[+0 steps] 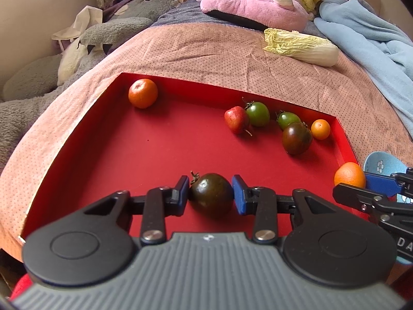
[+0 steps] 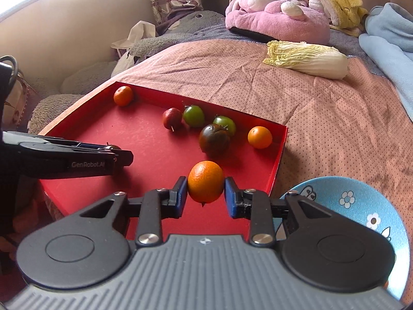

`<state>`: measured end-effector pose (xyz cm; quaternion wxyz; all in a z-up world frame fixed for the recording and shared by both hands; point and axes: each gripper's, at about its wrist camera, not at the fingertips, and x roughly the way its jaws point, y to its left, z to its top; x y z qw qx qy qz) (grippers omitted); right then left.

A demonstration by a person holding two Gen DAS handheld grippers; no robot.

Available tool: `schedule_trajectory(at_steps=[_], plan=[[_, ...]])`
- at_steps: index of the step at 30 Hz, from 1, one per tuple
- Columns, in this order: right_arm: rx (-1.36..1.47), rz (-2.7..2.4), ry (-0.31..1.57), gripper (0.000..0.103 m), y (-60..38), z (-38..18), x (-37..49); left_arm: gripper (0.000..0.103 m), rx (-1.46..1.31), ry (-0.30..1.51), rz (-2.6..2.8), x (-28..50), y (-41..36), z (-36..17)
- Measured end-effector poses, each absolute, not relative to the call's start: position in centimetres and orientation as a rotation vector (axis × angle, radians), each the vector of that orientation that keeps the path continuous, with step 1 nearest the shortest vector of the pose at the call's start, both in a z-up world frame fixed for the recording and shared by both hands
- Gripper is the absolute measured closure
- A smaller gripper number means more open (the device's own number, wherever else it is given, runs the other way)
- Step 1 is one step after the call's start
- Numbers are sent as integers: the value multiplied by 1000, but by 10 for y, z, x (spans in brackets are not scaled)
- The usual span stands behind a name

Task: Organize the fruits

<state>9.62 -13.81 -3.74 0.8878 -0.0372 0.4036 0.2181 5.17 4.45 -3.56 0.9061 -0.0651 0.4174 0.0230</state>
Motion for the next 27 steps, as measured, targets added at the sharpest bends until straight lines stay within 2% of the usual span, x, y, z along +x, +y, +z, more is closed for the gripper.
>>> schedule_trajectory(at_steps=[27], plan=[[-46,478,767,67,-160,-7,40,64,-105,850,97,25,41,-18]])
